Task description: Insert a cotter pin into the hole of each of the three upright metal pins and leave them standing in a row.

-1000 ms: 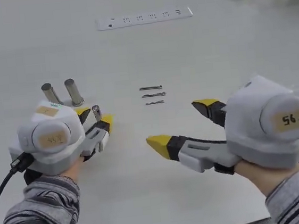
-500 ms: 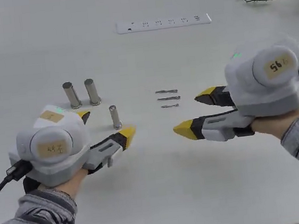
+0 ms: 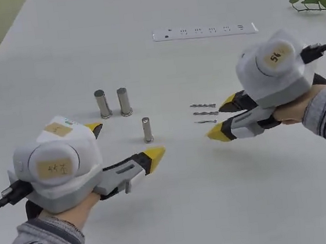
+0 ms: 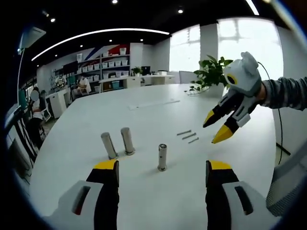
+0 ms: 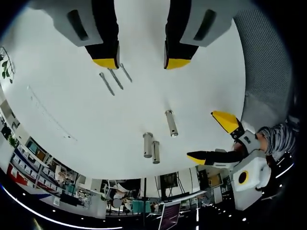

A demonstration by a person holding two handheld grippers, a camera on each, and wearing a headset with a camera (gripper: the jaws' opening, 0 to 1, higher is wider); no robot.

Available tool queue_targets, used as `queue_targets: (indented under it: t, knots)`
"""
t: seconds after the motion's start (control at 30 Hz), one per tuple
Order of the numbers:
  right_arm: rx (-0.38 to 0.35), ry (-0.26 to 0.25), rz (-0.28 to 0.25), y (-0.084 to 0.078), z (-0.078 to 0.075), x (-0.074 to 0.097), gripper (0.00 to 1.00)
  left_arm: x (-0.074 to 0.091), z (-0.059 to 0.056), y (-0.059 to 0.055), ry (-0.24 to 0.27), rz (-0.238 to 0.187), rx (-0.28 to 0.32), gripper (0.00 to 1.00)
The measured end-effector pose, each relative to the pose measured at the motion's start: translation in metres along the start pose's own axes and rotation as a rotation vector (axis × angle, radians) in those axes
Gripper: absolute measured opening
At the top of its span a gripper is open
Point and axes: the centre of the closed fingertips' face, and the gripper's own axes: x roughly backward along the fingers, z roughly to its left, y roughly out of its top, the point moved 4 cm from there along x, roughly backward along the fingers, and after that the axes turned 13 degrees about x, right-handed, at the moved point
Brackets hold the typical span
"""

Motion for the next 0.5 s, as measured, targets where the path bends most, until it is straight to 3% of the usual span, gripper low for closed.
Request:
queue_targets:
  t: [0.23, 0.3, 0.5]
  knots:
    - [0.019, 0.040, 0.067, -0.005, -0.007, -0.012, 0.28, 0.008, 0.002, -0.001, -0.003, 0.011, -0.009, 0.76]
    - [0.009, 0.054, 0.082, -0.011, -0.016, -0.020, 0.26, 0.011, 0.002, -0.002, 0.000, 0.014, -0.010, 0.76]
    - [0.002, 0.080, 0.111, -0.015, -0.016, -0.026, 0.18, 0.016, 0.006, -0.006, 0.017, 0.020, -0.010, 0.75]
